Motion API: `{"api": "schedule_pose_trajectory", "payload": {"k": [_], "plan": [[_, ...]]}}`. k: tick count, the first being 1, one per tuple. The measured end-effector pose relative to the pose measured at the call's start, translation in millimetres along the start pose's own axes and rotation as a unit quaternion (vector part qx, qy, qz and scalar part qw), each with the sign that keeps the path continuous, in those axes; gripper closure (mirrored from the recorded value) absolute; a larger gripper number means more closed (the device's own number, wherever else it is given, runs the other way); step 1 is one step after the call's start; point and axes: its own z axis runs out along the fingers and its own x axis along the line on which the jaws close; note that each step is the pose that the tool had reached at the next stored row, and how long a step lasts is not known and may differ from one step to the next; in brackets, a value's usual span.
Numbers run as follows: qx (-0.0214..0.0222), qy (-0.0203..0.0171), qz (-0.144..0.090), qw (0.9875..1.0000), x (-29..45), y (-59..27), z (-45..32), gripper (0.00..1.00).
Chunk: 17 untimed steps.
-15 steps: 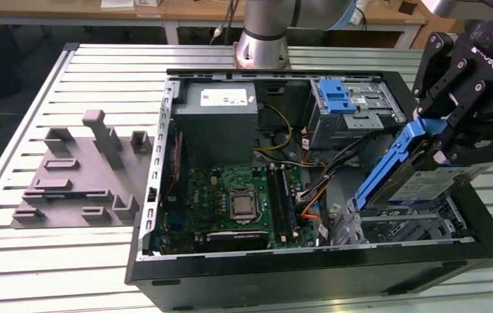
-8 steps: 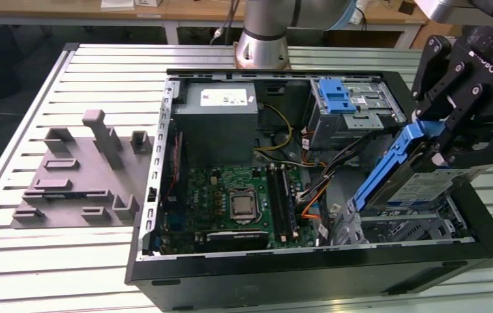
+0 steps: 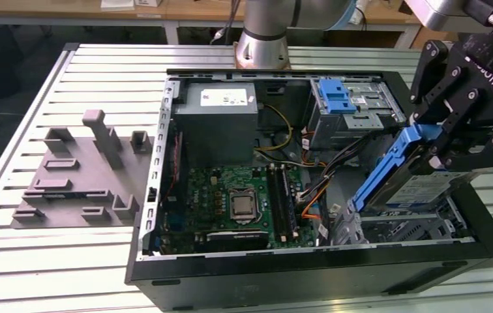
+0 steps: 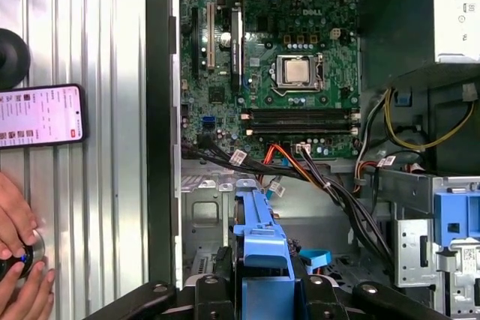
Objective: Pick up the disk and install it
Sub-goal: 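Insert the disk into the insertion slot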
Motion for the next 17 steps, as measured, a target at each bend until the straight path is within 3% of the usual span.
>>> {"api": "schedule_pose_trajectory", "payload": {"k": [17], "plan": [[0.0,0.0,0.0,1.0,0.6,-0.2,11.1,0.64]]}}
